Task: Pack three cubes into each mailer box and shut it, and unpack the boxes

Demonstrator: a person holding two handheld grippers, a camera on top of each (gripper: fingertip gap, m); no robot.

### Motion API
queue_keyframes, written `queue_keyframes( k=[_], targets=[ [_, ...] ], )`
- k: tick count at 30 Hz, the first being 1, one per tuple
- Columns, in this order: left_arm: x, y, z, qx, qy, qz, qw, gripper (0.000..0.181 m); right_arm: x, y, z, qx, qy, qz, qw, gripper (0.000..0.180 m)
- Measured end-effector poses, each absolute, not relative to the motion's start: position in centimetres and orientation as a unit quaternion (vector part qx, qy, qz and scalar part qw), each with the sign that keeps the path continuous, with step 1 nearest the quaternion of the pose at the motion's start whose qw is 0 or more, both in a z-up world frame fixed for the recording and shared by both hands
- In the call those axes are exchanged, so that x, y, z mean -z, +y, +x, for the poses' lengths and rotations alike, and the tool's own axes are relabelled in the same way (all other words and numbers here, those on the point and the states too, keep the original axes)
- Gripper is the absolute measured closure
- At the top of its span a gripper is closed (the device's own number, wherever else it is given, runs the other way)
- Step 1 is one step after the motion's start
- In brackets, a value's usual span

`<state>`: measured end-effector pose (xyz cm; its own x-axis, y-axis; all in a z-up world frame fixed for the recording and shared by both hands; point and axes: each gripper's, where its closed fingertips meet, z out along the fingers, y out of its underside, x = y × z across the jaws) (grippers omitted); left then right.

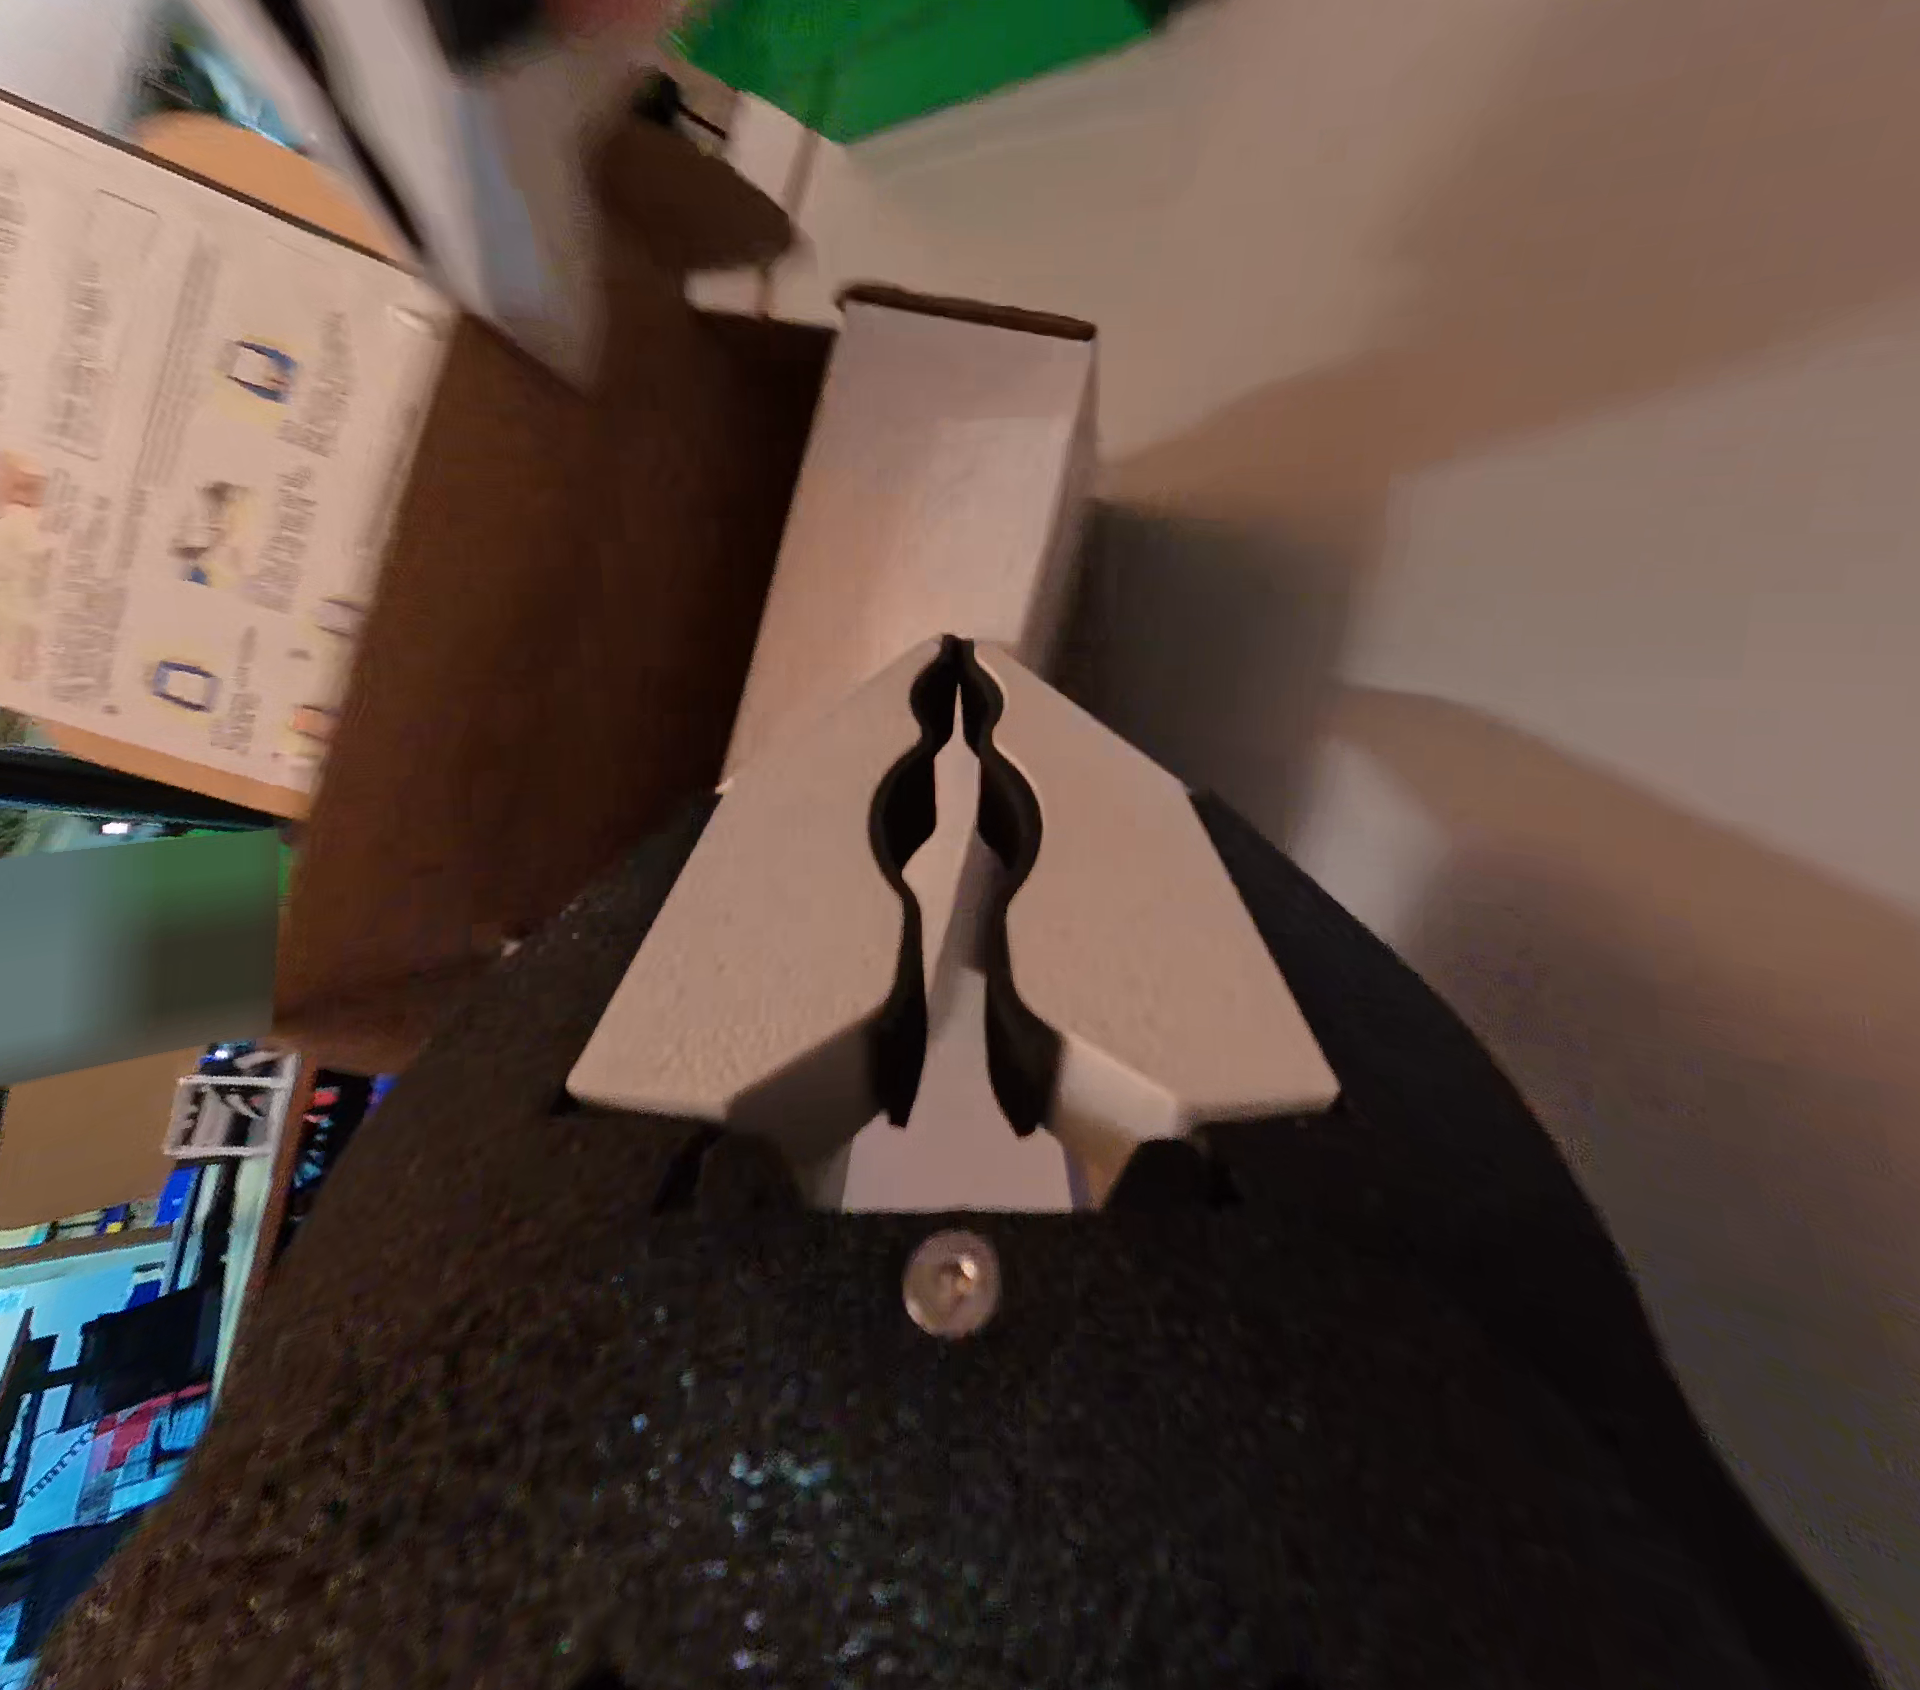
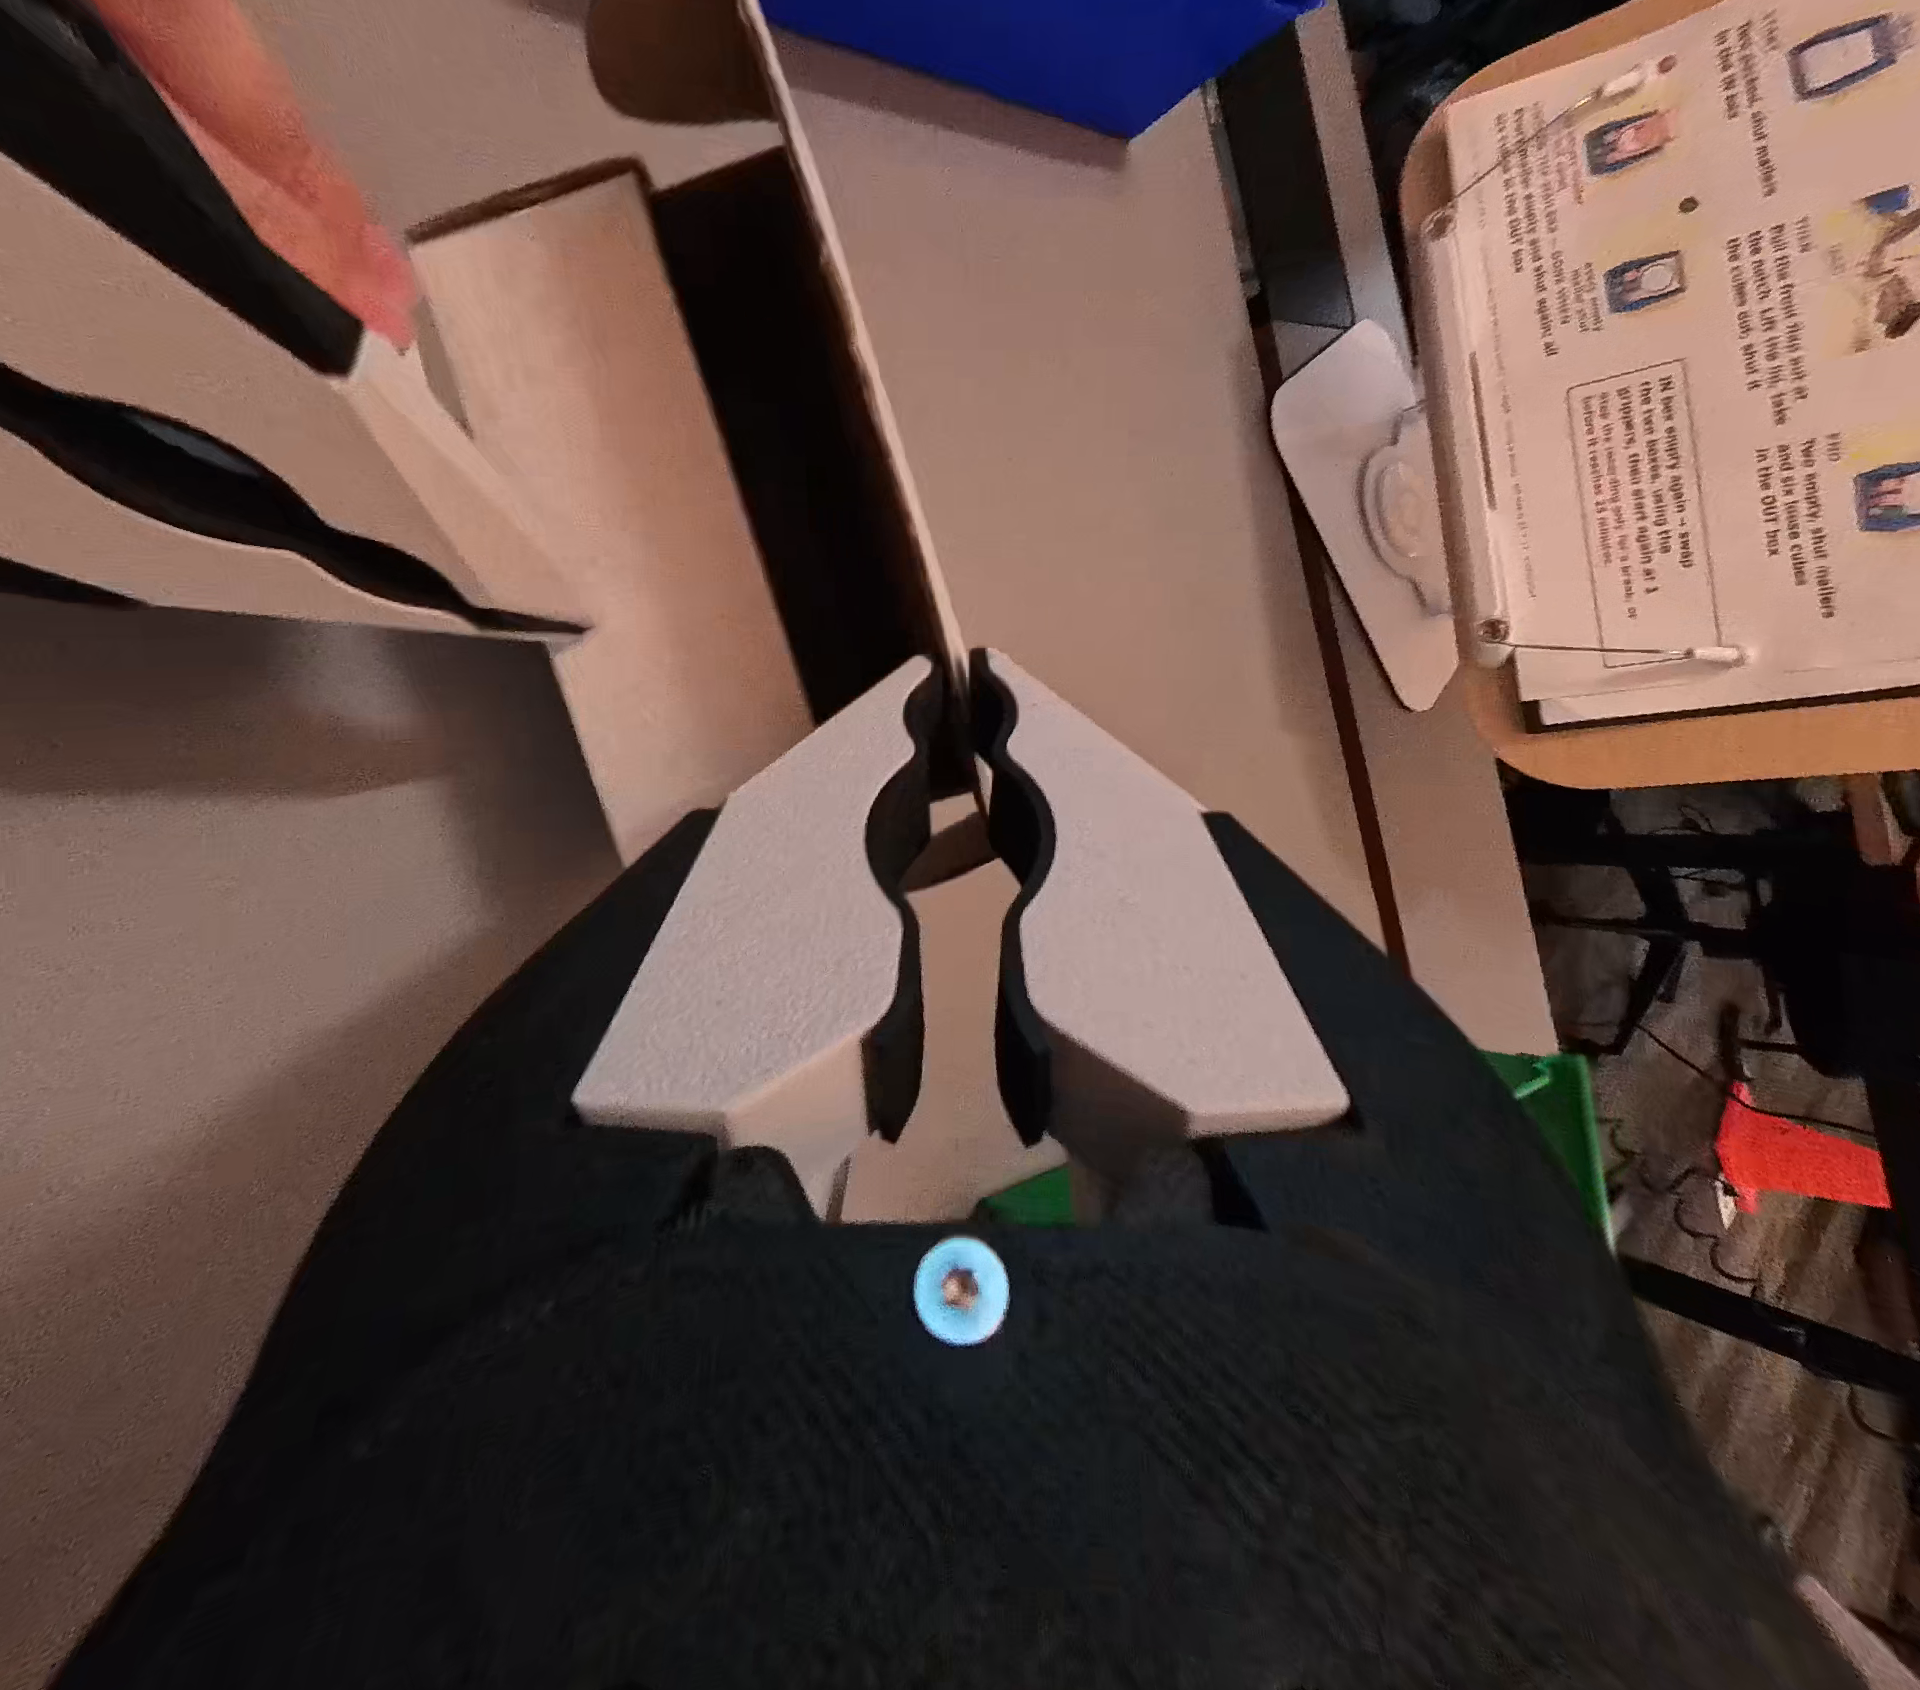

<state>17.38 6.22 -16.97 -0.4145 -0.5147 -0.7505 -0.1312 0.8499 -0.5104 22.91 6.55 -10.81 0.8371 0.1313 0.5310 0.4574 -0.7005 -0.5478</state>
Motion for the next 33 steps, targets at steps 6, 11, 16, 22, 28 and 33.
queue_keyframes(
  k=[6,11,16,22,28,33],
  targets=[
    [17.8,5.9,16.7,0.226,0.795,-0.190,0.530,0.181,10.2,6.5,23.2,0.258,-0.191,-0.885,0.336,0.180],
    [14.0,9.3,18.8,0.239,0.733,-0.267,0.579,0.181,10.8,6.6,21.6,0.243,-0.235,-0.877,0.341,0.180],
    [17.8,9.9,19.5,0.201,0.763,-0.289,0.542,0.181,10.2,6.7,21.8,0.253,-0.244,-0.872,0.342,0.180],
    [20.1,9.3,19.2,0.197,0.770,-0.291,0.533,0.181,8.6,7.8,24.7,0.246,-0.214,-0.864,0.383,0.179],
    [20.1,9.5,19.3,0.210,0.772,-0.299,0.521,0.181,8.9,9.9,31.2,0.289,-0.160,-0.871,0.364,0.178],
    [20.1,9.5,19.3,0.227,0.768,-0.306,0.515,0.181,12.7,11.2,35.3,0.258,-0.111,-0.893,0.352,0.177]
  ],
)
